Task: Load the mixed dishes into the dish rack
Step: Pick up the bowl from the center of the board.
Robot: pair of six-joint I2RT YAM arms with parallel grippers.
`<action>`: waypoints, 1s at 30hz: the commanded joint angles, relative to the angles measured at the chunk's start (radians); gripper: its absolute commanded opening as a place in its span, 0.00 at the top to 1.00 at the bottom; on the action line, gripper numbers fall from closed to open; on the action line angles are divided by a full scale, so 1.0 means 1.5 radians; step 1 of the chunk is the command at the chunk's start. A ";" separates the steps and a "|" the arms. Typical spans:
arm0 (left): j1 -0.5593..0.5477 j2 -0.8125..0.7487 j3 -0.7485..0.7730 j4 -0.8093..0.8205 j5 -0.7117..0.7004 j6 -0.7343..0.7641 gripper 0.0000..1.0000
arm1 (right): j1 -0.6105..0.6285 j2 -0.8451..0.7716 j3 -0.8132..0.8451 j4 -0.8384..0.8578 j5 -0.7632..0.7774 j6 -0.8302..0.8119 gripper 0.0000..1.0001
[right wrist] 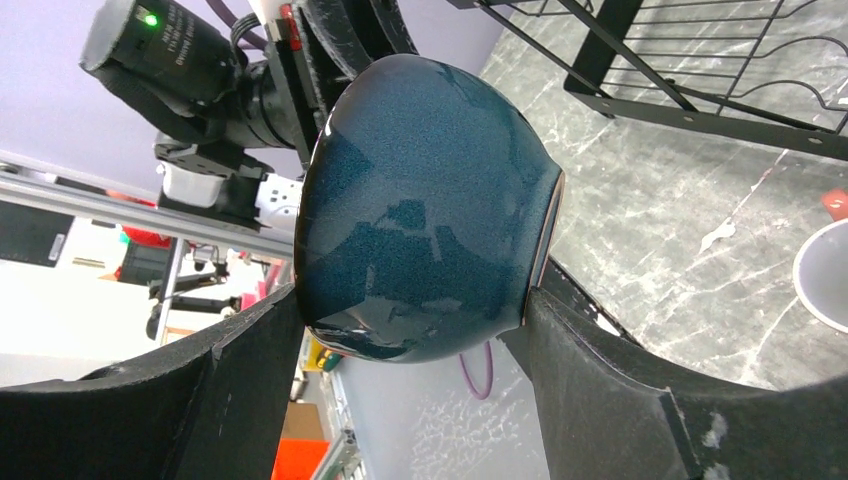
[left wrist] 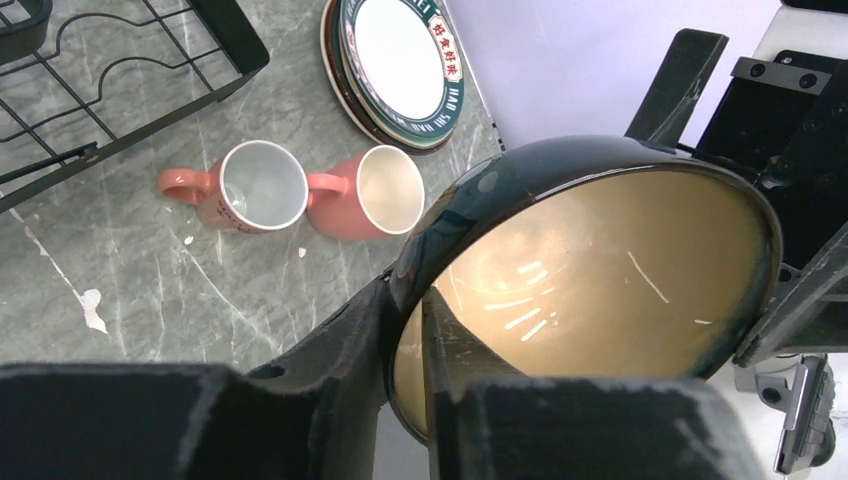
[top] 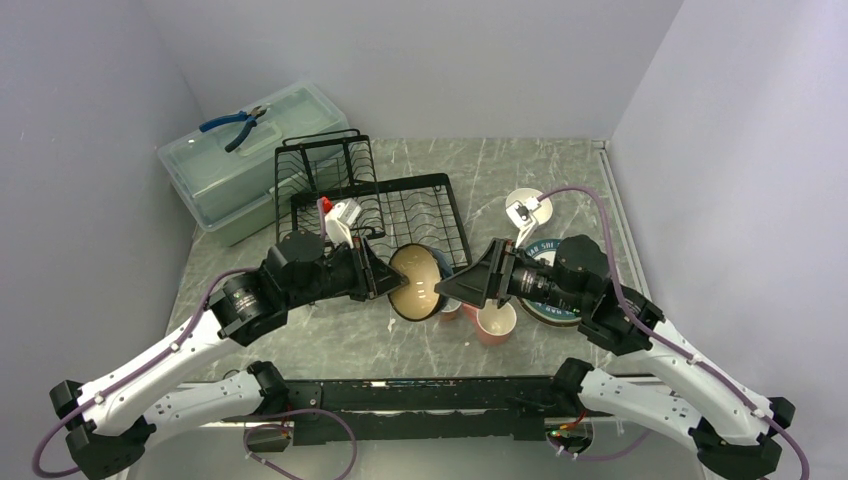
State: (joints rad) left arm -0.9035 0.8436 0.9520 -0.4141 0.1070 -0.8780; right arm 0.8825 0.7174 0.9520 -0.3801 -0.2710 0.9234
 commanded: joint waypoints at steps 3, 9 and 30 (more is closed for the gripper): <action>-0.001 -0.009 0.028 0.039 -0.023 0.006 0.65 | 0.002 0.019 0.046 -0.008 0.030 -0.035 0.63; 0.000 -0.010 0.047 -0.007 -0.055 0.032 0.44 | 0.001 0.042 0.085 -0.049 0.063 -0.069 0.65; 0.000 0.086 0.279 -0.293 -0.164 0.182 0.32 | -0.119 0.278 0.354 -0.258 0.096 -0.364 0.69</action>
State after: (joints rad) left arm -0.9035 0.9360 1.2629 -0.7265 -0.0925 -0.6662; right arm 0.7948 1.1114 1.4090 -0.8150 -0.0689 0.5007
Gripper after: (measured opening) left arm 0.681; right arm 0.756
